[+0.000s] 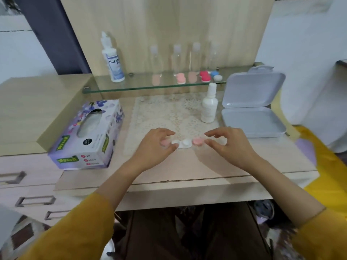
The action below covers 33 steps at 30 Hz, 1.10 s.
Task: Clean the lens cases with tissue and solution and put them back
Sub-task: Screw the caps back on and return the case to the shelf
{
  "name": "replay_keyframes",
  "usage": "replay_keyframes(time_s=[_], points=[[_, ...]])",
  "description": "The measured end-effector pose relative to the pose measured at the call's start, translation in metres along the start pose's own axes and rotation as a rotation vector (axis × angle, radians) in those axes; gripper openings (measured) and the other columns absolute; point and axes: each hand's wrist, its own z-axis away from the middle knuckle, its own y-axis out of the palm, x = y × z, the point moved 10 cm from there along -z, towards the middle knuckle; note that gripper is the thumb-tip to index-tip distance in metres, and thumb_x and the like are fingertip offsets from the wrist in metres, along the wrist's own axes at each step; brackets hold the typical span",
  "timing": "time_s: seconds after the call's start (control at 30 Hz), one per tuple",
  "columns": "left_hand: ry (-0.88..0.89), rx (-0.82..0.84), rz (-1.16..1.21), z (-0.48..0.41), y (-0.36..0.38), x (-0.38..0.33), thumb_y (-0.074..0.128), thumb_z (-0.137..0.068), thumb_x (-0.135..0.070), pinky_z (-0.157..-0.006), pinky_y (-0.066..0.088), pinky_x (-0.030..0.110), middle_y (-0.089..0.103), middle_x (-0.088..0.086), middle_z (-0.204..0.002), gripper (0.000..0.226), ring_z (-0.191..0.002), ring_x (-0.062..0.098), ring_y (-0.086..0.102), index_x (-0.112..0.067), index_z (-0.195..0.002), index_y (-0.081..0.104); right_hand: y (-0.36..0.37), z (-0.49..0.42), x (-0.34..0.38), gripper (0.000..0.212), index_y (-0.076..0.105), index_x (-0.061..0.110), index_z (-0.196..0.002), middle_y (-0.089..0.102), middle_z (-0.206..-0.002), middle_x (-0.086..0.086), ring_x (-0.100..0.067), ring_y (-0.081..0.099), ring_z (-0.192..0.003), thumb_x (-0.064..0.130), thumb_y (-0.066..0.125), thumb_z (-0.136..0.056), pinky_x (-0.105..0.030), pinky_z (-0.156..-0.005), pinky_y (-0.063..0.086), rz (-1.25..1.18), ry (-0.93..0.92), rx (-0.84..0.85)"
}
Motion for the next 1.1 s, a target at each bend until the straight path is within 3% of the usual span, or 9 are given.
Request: replay_keyframes(time_s=[0.13,0.23,0.47,0.6,0.7,0.8,0.9,1.1], points=[[0.006,0.063,-0.039,-0.006,0.019,0.010,0.065,-0.079,-0.044,-0.098,0.022,0.014,0.048,-0.001,-0.133,0.059,-0.123,0.014,0.038,-0.018,-0.129,0.050,-0.028,-0.023,-0.018,0.024,0.069,0.012,-0.104,0.069,-0.100,-0.001,-0.018,0.061,-0.087,0.023,0.067,-0.082,-0.025,-0.077,0.040,0.014,0.064,-0.139],[0.027,0.047,-0.047,-0.004,0.025,0.014,0.048,-0.066,-0.066,-0.101,0.023,0.017,0.049,0.000,-0.133,0.078,-0.123,0.014,0.038,-0.017,-0.127,0.052,-0.039,-0.046,-0.036,0.034,0.065,0.007,-0.109,0.067,-0.104,-0.005,-0.016,0.060,-0.085,0.024,0.070,-0.080,-0.024,-0.077,0.042,-0.041,0.149,-0.187],[0.047,0.016,-0.038,-0.004,0.027,0.016,0.040,-0.066,-0.068,-0.102,0.023,0.017,0.048,-0.004,-0.135,0.080,-0.125,0.010,0.036,-0.018,-0.125,0.054,-0.031,-0.094,-0.052,0.068,0.048,0.005,-0.127,0.057,-0.119,-0.008,-0.018,0.055,-0.100,0.032,0.077,-0.072,-0.021,-0.080,0.039,-0.166,0.274,-0.153],[0.046,0.011,-0.016,-0.004,0.027,0.017,0.045,-0.068,-0.067,-0.102,0.022,0.016,0.047,-0.007,-0.135,0.074,-0.125,0.008,0.035,-0.019,-0.123,0.056,-0.016,-0.105,-0.046,0.053,0.057,0.006,-0.113,0.060,-0.106,-0.003,-0.013,0.053,-0.090,0.033,0.076,-0.072,-0.022,-0.074,0.039,-0.222,0.272,-0.129],[0.054,0.004,-0.006,-0.004,0.026,0.017,0.065,-0.077,-0.048,-0.103,0.023,0.018,0.046,-0.006,-0.135,0.054,-0.126,0.010,0.035,-0.019,-0.123,0.056,-0.011,-0.105,-0.046,0.045,0.059,0.005,-0.108,0.061,-0.103,-0.005,-0.013,0.052,-0.086,0.027,0.077,-0.072,-0.023,-0.072,0.039,-0.251,0.265,-0.164],[0.058,0.001,-0.003,-0.005,0.027,0.017,0.067,-0.080,-0.036,-0.105,0.022,0.019,0.046,-0.006,-0.136,0.048,-0.127,0.010,0.034,-0.019,-0.123,0.055,-0.013,-0.100,-0.043,0.042,0.060,0.005,-0.109,0.058,-0.098,-0.001,-0.012,0.052,-0.086,0.023,0.076,-0.074,-0.019,-0.070,0.039,-0.268,0.251,-0.203],[0.059,0.000,-0.001,-0.005,0.026,0.017,0.067,-0.080,-0.036,-0.105,0.022,0.019,0.046,-0.005,-0.136,0.049,-0.127,0.011,0.034,-0.018,-0.124,0.055,-0.013,-0.094,-0.037,0.039,0.061,0.006,-0.106,0.058,-0.093,-0.001,-0.013,0.053,-0.082,0.023,0.075,-0.074,-0.012,-0.059,0.036,-0.285,0.221,-0.197],[0.032,0.012,0.012,-0.005,0.027,0.019,0.058,-0.073,-0.050,-0.106,0.025,0.021,0.048,-0.005,-0.135,0.059,-0.126,0.011,0.036,-0.017,-0.123,0.056,-0.013,-0.075,-0.031,0.028,0.059,0.014,-0.090,0.057,-0.075,0.007,-0.003,0.051,-0.067,0.024,0.077,-0.072,-0.010,-0.055,0.036,-0.263,0.160,-0.131]])
